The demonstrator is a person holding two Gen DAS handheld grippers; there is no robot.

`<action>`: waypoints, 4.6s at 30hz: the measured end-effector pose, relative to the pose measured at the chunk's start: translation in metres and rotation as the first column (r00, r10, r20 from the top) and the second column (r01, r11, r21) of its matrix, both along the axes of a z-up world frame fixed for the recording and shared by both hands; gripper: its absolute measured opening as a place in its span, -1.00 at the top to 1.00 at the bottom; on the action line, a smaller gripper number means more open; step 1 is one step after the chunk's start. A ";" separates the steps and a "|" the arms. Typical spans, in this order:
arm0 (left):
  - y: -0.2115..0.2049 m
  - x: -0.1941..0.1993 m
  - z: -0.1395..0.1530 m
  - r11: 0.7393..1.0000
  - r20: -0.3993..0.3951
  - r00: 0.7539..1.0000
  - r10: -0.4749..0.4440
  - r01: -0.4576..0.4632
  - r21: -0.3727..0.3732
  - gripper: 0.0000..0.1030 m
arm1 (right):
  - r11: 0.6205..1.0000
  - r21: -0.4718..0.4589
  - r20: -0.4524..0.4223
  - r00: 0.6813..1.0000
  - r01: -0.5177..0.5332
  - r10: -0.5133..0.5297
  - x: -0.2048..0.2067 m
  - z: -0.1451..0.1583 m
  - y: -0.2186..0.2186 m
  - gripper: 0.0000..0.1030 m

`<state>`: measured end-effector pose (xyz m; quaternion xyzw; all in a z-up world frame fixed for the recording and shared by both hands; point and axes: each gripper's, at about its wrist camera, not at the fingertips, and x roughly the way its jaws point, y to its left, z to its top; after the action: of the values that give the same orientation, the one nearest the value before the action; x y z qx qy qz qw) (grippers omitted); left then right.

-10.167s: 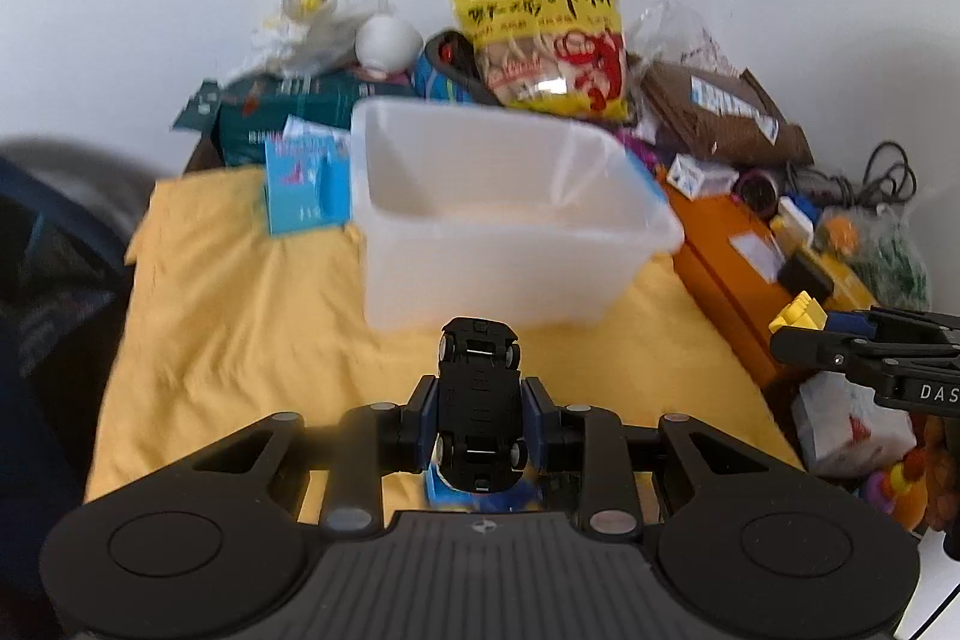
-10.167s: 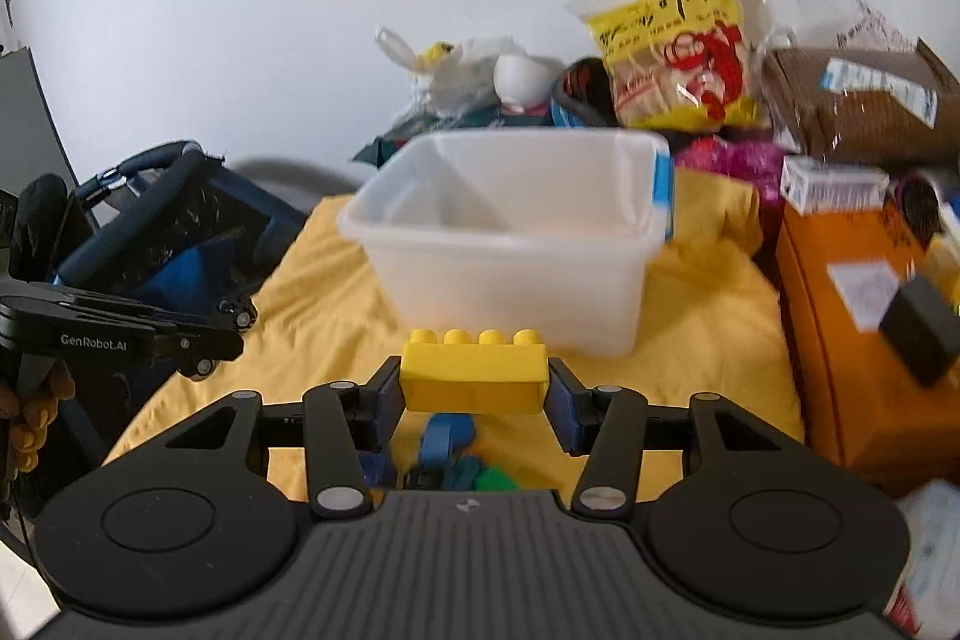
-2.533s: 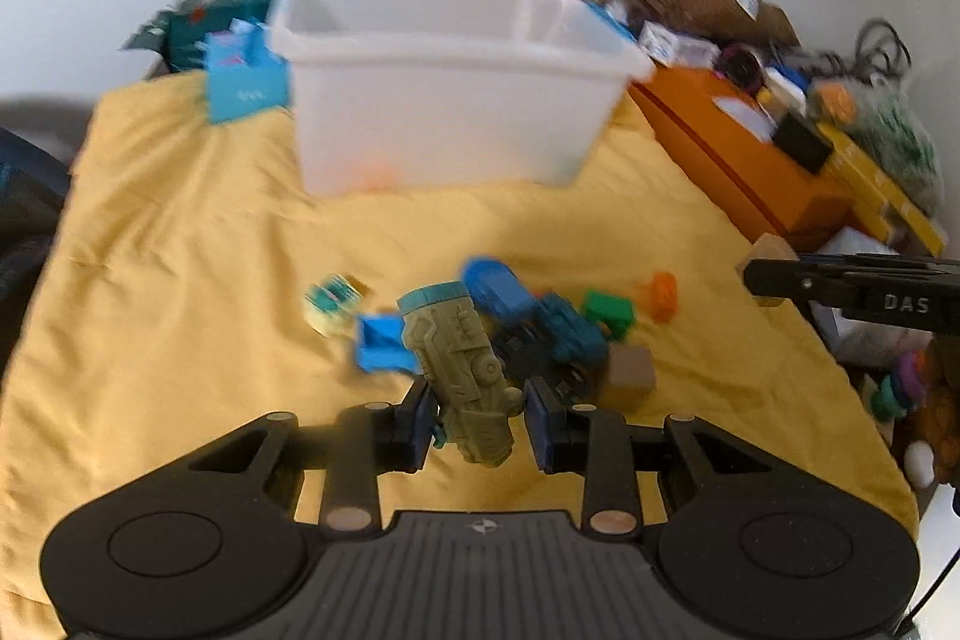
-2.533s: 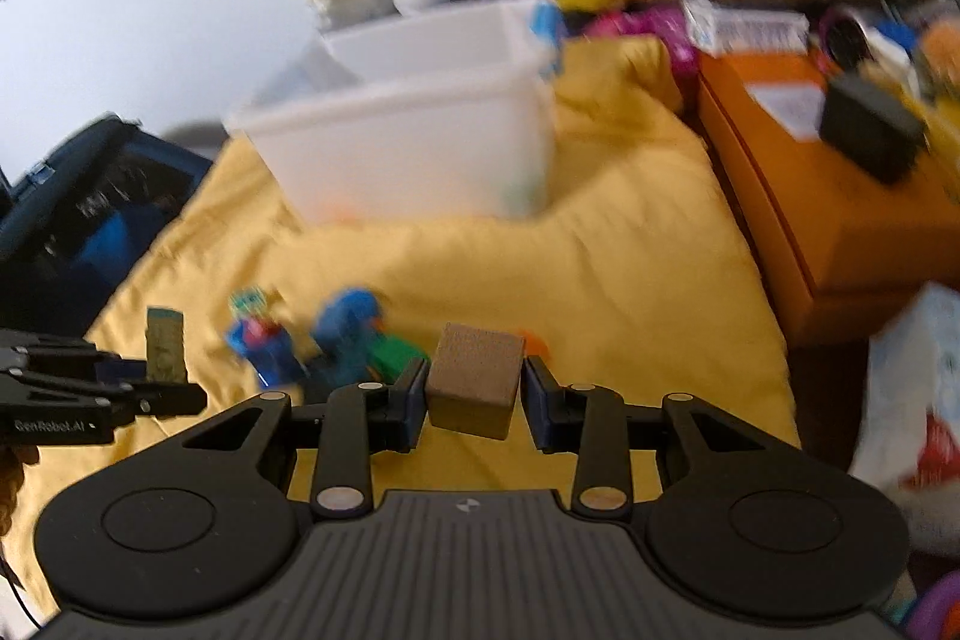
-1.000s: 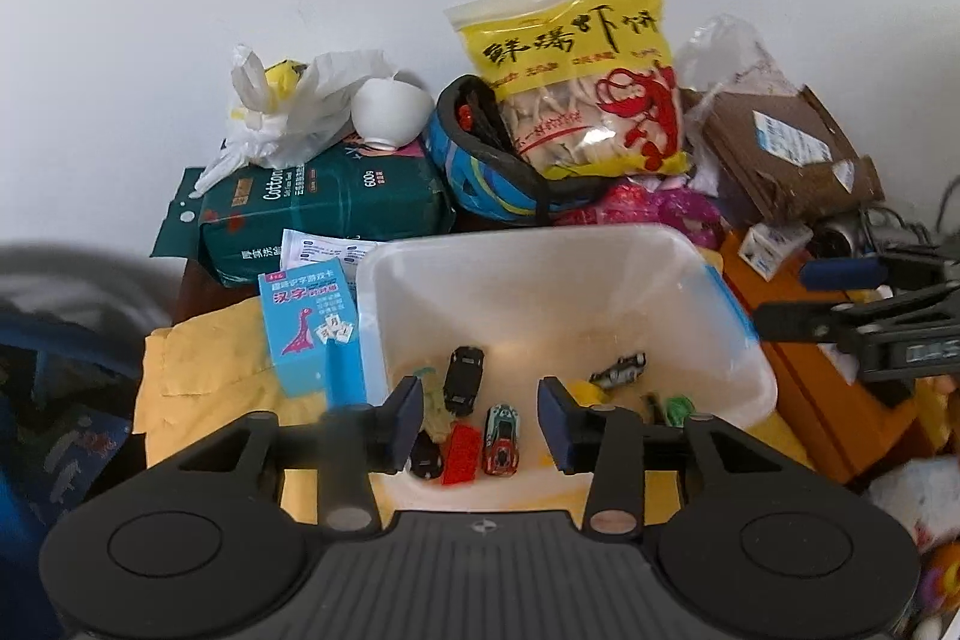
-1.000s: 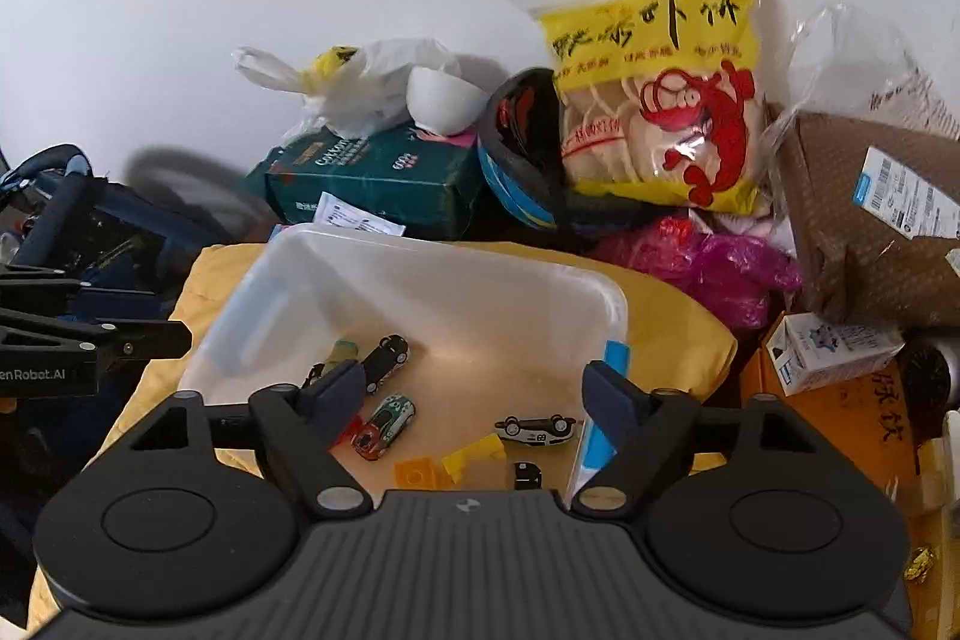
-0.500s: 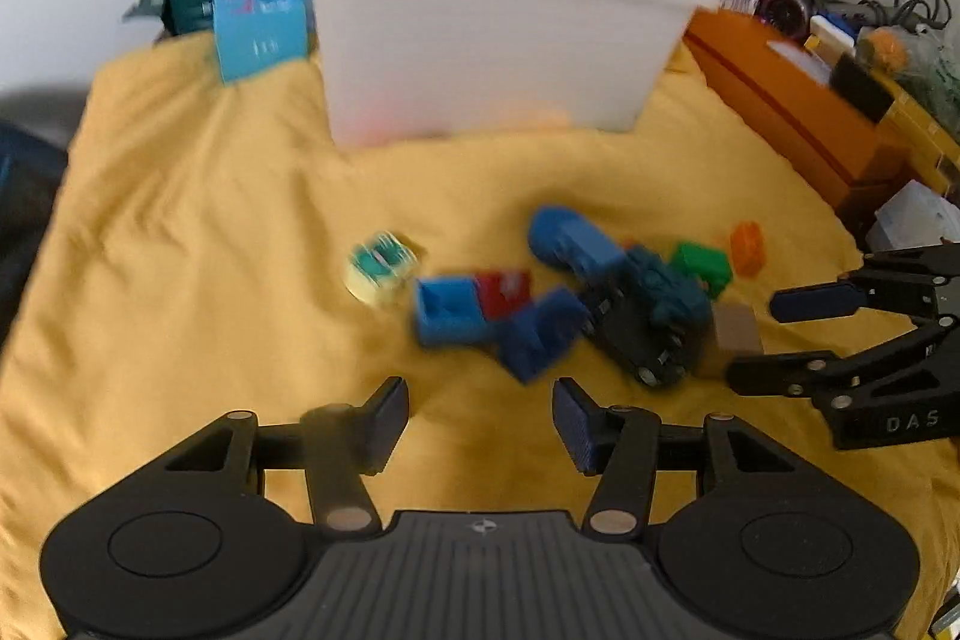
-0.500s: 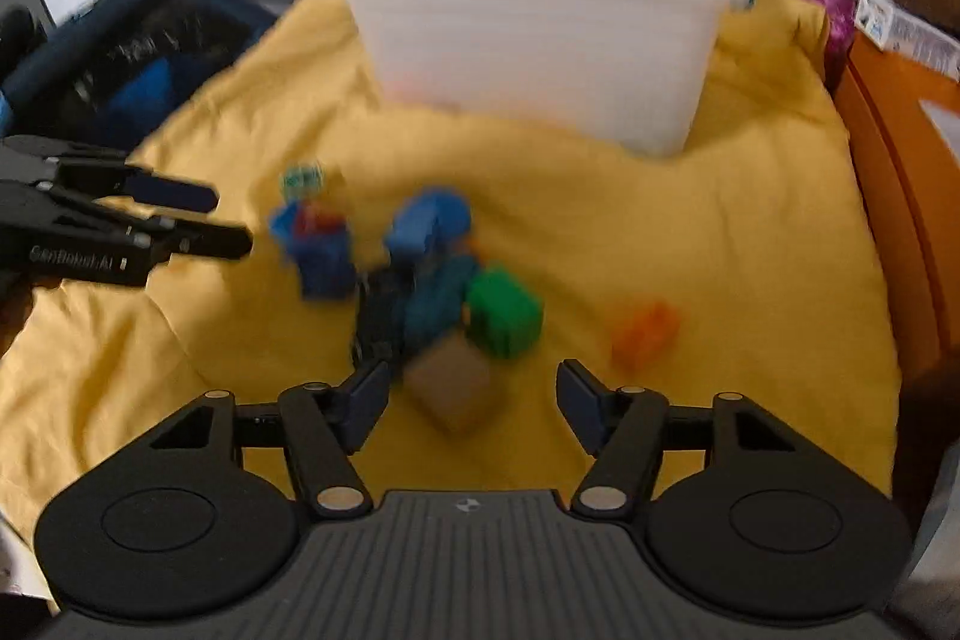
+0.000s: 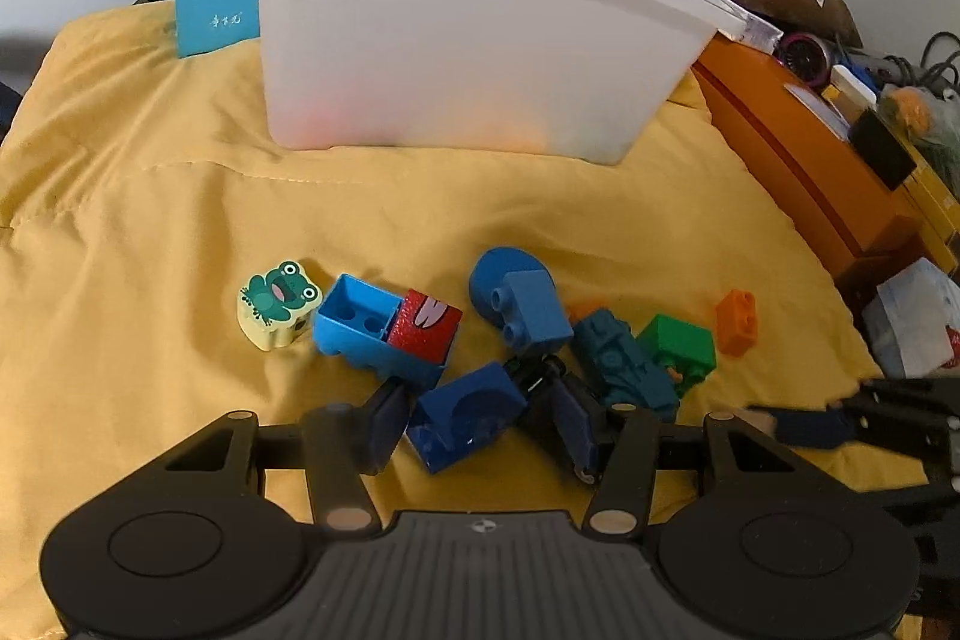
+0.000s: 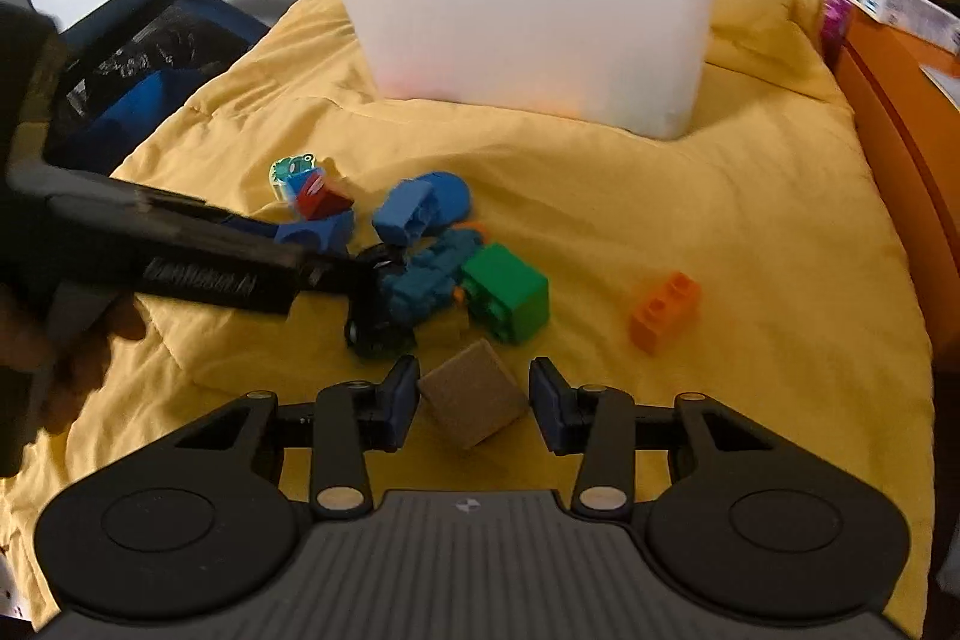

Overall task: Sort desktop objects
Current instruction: 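Grasp the blue block with the left tool while the right tool holds the wooden cube, then carry the blue block and wooden cube over the white bin and open both tools, then grasp the green frog block with the left tool while the right tool grasps the orange brick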

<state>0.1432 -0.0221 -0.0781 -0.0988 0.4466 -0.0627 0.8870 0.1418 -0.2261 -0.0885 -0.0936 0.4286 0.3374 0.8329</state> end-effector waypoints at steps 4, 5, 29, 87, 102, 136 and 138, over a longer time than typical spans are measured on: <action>0.000 -0.006 0.002 0.999 0.013 1.000 -0.025 0.025 0.022 0.06 | 1.000 0.013 -0.011 1.000 0.025 -0.025 -0.005 0.002 -0.011 0.26; 0.001 -0.008 0.002 1.000 0.015 1.000 -0.014 0.013 0.026 0.06 | 0.999 0.018 -0.013 0.999 0.031 -0.031 -0.005 0.002 -0.013 0.26; 0.011 -0.030 0.009 0.998 0.019 0.998 -0.066 0.066 0.011 0.27 | 0.999 0.017 -0.011 0.999 0.037 -0.037 -0.007 -0.001 -0.015 0.36; 0.059 0.147 0.229 0.995 0.059 0.998 -0.005 -0.001 0.095 0.23 | 0.983 0.143 0.028 0.992 0.116 -0.121 0.173 0.202 0.045 0.36; 0.071 0.041 0.121 0.991 0.164 0.986 -0.010 -0.011 0.130 -0.11 | 0.987 0.123 0.061 0.992 0.106 -0.114 0.117 0.130 0.011 -0.30; 0.052 0.019 0.007 0.969 0.094 0.989 -0.113 0.088 0.232 0.44 | 0.979 -0.045 0.018 0.980 0.200 -0.200 0.056 -0.012 -0.011 0.52; 0.056 0.013 0.010 0.971 0.106 0.990 -0.098 0.072 0.227 0.44 | 0.979 -0.030 0.013 0.979 0.203 -0.203 0.056 -0.011 -0.015 0.63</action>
<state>0.1562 0.0338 -0.0678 0.0239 0.4023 -0.0558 0.9135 0.1978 -0.2409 -0.0993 -0.0642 0.4372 0.2434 0.8634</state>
